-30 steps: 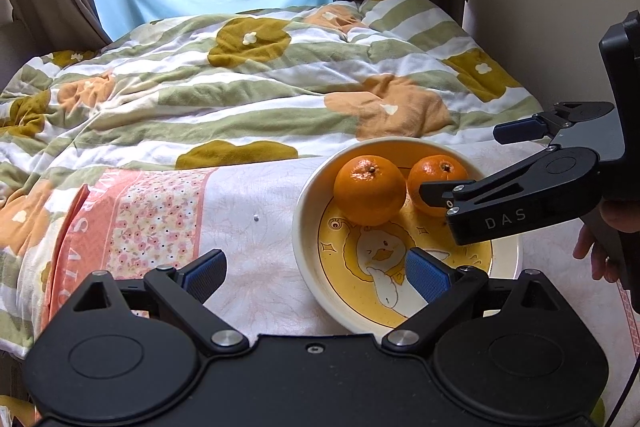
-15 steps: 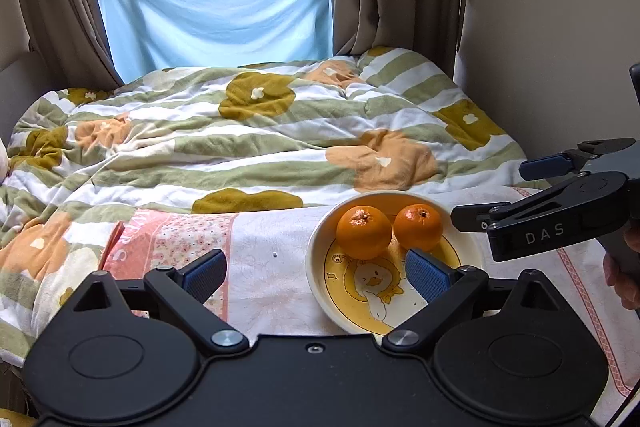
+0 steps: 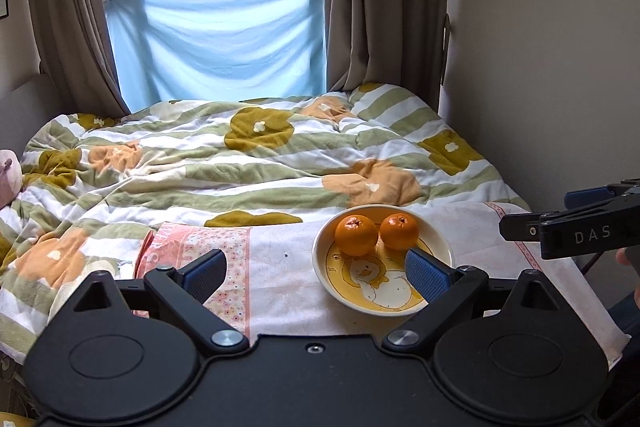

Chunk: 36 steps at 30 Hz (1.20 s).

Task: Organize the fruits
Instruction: 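Withdraw both open tools from the bowl back toward the loose fruit, then grasp the unstickered brown kiwi with the left tool while the right grasps a green apple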

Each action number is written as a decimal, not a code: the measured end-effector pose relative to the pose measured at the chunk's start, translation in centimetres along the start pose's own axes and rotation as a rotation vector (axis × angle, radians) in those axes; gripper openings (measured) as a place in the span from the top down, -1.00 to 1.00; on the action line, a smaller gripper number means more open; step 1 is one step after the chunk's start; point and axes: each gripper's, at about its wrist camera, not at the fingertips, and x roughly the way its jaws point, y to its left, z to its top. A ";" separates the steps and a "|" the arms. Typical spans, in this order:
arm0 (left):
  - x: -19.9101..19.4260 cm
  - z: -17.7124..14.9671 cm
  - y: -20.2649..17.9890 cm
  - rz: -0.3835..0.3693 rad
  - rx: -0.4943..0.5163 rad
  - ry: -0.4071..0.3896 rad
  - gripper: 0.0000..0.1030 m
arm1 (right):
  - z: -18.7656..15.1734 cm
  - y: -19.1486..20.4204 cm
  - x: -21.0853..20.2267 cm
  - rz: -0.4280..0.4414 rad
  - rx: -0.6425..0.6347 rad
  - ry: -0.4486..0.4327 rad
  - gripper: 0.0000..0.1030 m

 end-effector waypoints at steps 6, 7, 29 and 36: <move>-2.1 -1.7 0.2 -0.035 -0.005 -0.001 -0.91 | -3.2 0.6 -3.2 -0.049 0.048 -0.001 -1.00; -2.3 -2.0 0.2 -0.039 -0.003 0.001 -0.91 | -3.8 0.6 -3.6 -0.056 0.058 0.000 -1.00; 4.4 -10.4 -5.7 -0.160 0.120 0.134 -0.76 | -13.6 -2.2 -1.5 -0.159 0.211 0.094 -1.00; 8.6 -12.6 -7.6 -0.148 0.177 0.207 -0.54 | -15.4 -3.2 1.2 -0.153 0.229 0.142 -1.00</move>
